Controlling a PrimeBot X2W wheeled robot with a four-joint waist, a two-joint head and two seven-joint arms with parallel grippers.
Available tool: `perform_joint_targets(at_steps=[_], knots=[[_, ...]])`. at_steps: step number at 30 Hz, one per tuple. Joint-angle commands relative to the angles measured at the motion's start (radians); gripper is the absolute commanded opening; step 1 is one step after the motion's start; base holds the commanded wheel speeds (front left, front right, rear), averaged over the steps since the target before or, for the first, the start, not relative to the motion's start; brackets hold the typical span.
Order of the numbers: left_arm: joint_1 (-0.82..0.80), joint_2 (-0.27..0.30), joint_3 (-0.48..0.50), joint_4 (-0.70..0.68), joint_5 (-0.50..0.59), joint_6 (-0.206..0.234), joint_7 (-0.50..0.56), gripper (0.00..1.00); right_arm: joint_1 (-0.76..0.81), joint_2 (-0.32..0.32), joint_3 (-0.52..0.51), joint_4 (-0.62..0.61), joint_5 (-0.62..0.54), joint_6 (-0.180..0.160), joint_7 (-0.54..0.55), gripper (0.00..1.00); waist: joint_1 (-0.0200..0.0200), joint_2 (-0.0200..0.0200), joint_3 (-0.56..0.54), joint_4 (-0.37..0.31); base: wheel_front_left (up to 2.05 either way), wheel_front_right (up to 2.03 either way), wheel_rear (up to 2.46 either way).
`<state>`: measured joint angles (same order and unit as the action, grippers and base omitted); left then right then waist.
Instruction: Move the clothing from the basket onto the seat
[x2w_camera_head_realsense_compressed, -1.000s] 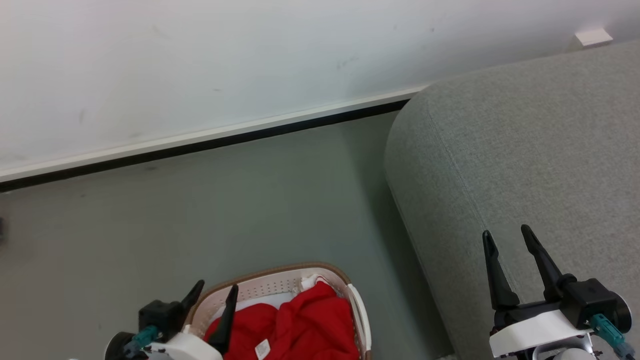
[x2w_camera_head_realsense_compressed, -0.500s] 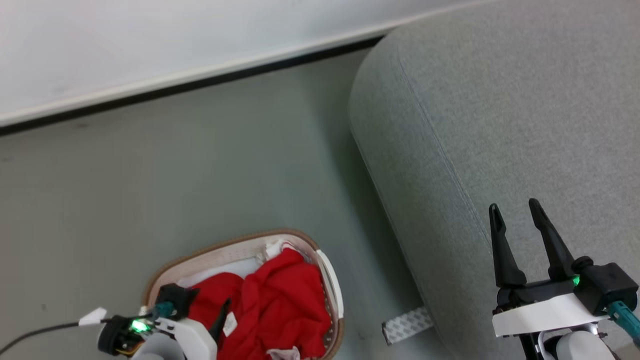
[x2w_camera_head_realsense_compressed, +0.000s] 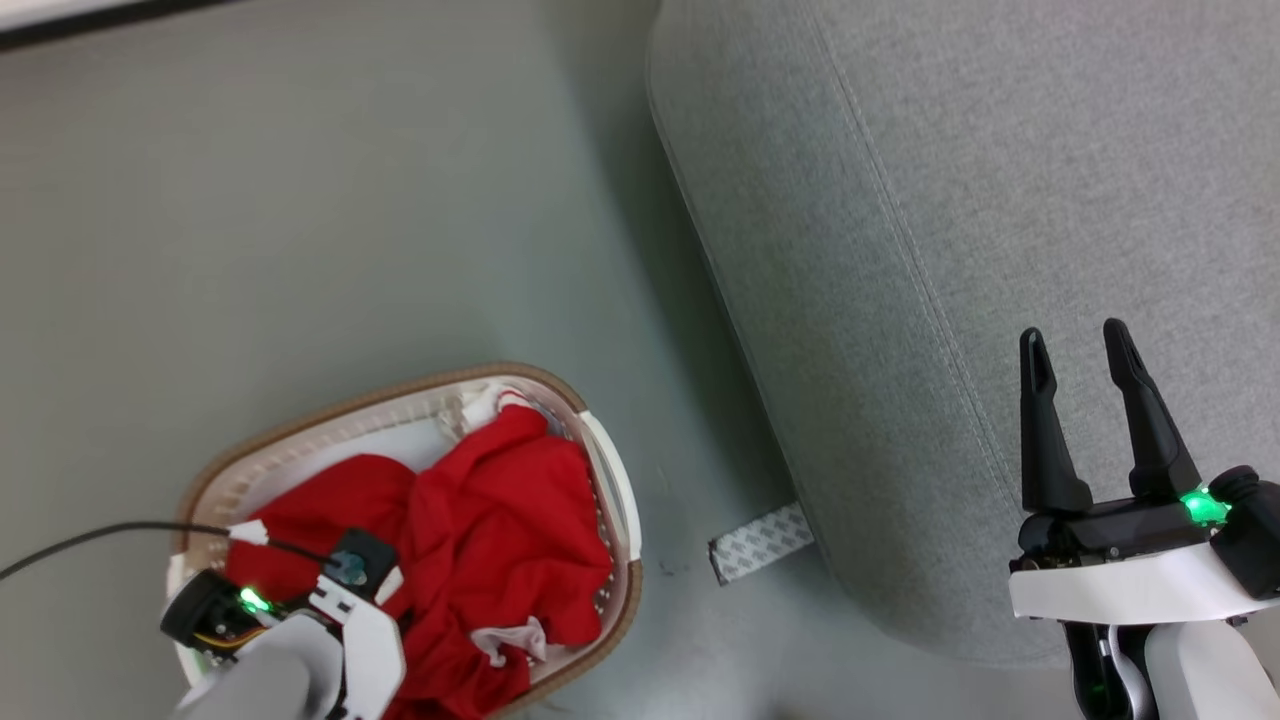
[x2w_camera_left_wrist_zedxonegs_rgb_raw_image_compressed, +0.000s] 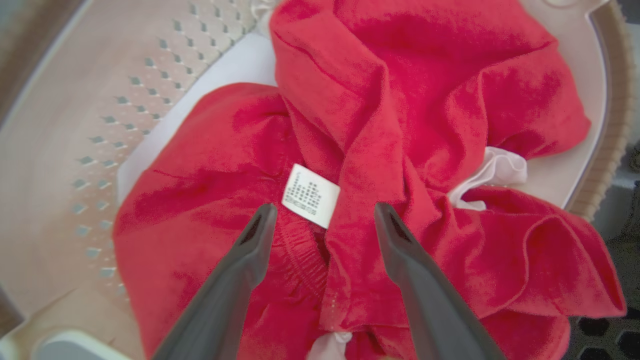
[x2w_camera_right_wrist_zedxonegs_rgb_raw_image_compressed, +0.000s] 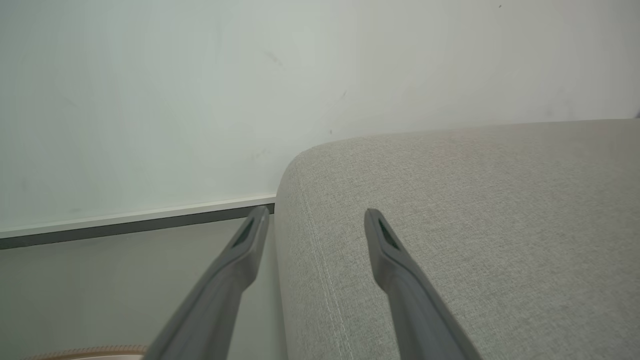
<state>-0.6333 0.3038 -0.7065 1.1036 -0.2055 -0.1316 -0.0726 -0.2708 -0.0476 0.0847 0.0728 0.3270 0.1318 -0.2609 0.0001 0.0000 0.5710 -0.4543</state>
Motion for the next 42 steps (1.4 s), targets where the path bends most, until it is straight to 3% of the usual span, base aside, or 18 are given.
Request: perform_joint_targets(at_steps=[1, 18, 19, 20, 21, 30, 42], knots=[[-0.025, 0.023, -0.033, 0.016, -0.011, 0.001, 0.022, 1.0, -0.017, -0.001, -0.001, -0.012, 0.015, -0.002, -0.002, 1.0, -0.0001, 0.0, 0.054, -0.029, 0.0, 0.0, 0.0], [-0.143, 0.083, -0.333, 0.009, -0.182, 0.0, 0.136, 1.0, -0.037, -0.001, 0.047, -0.034, 0.069, -0.002, -0.002, 1.0, -0.0001, 0.0, 0.173, -0.074, 0.0, 0.0, 0.0], [-0.146, 0.084, -0.344, 0.007, -0.195, 0.0, 0.137, 0.81, -0.038, -0.001, 0.049, -0.033, 0.07, -0.002, -0.002, 1.0, -0.0001, 0.0, 0.174, -0.074, 0.0, 0.0, 0.0], [-0.148, 0.085, -0.354, 0.003, -0.209, 0.001, 0.133, 0.35, -0.039, -0.001, 0.049, -0.032, 0.07, -0.002, -0.002, 1.0, -0.0001, 0.0, 0.175, -0.074, 0.0, 0.0, 0.0], [-0.152, 0.087, -0.364, -0.001, -0.223, 0.001, 0.127, 0.0, -0.04, -0.001, 0.049, -0.03, 0.07, -0.002, -0.002, 1.0, -0.0001, 0.0, 0.174, -0.073, 0.0, 0.0, 0.0], [-0.153, 0.072, -0.435, -0.007, -0.328, 0.0, 0.095, 0.0, -0.049, -0.001, 0.042, 0.0, 0.05, -0.002, -0.002, 1.0, -0.0001, 0.0, 0.115, -0.048, 0.0, 0.0, 0.0], [-0.097, -0.021, -0.46, 0.001, -0.467, 0.001, -0.022, 0.0, -0.027, -0.001, -0.008, 0.042, -0.029, -0.002, -0.002, 1.0, -0.0001, 0.0, -0.101, 0.045, 0.0, 0.0, 0.0]])
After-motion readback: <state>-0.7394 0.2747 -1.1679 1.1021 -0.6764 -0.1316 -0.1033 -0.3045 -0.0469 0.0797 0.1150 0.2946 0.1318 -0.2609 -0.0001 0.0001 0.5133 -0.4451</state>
